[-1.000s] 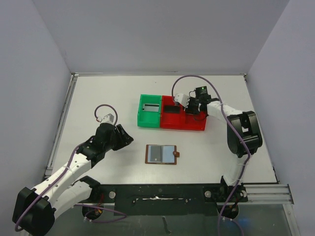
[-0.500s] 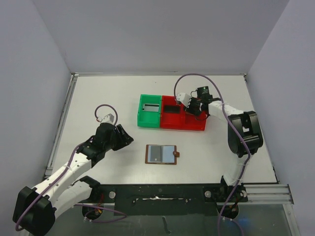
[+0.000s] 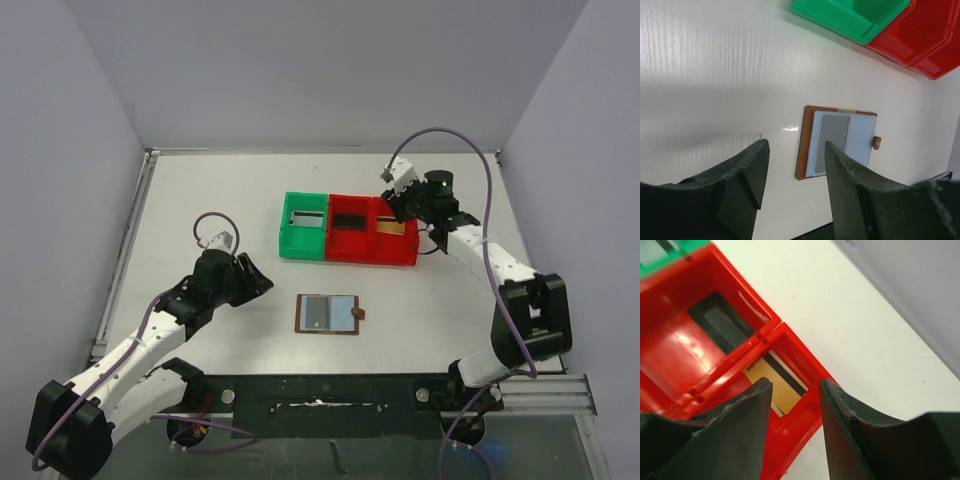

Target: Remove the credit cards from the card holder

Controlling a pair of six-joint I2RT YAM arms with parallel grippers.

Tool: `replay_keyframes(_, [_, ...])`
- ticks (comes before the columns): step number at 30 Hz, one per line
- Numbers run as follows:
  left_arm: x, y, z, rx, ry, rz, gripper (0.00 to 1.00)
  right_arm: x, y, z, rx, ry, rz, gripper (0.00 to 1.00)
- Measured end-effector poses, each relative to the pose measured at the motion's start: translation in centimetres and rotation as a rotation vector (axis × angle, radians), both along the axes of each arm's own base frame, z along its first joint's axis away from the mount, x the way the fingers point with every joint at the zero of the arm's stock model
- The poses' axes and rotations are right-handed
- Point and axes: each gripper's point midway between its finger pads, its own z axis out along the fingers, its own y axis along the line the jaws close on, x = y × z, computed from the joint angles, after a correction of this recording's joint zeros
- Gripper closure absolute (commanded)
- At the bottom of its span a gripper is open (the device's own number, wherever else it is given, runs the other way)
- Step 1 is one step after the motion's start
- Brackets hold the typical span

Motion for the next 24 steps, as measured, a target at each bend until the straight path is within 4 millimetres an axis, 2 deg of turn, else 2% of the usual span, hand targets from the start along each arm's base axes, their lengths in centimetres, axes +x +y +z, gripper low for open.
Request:
replay_keyframes(4, [0.0, -0.3, 0.3, -0.024, 0.002, -0.003, 0.53, -3.0, 0.9, 5.5, 0.252, -0.069, -0.069, 0.52])
replay_keyframes(7, [-0.1, -0.6, 0.5, -0.045, 0.004, -0.010, 0.53, -5.1, 2.3, 8.9, 0.467, -0.033, -0.093, 0.51])
replay_keyframes(10, [0.0, -0.9, 0.8, -0.067, 0.001, -0.011, 0.53, -7.0, 4.4, 9.5, 0.651, 0.110, -0.086, 0.52])
replay_keyframes(13, [0.0, -1.0, 1.2, -0.085, -0.006, -0.010, 0.53, -8.7, 6.3, 7.9, 0.777, 0.274, -0.098, 0.42])
replay_keyframes(15, [0.0, -1.1, 1.4, -0.094, -0.012, -0.007, 0.53, -10.5, 7.9, 5.4, 0.796, 0.391, -0.142, 0.41])
replay_keyframes(19, [-0.1, -1.0, 2.0, -0.113, -0.026, 0.003, 0.53, -15.0, 13.1, 1.0, 0.692, 0.537, -0.229, 0.40])
replay_keyframes(21, [0.0, -0.9, 2.4, -0.120, -0.039, 0.011, 0.53, -17.3, 15.0, -1.1, 0.624, 0.573, -0.286, 0.40])
replay_keyframes(24, [0.0, -0.7, 3.1, -0.129, -0.060, 0.020, 0.53, -19.6, 16.1, -4.0, 0.534, 0.588, -0.395, 0.40])
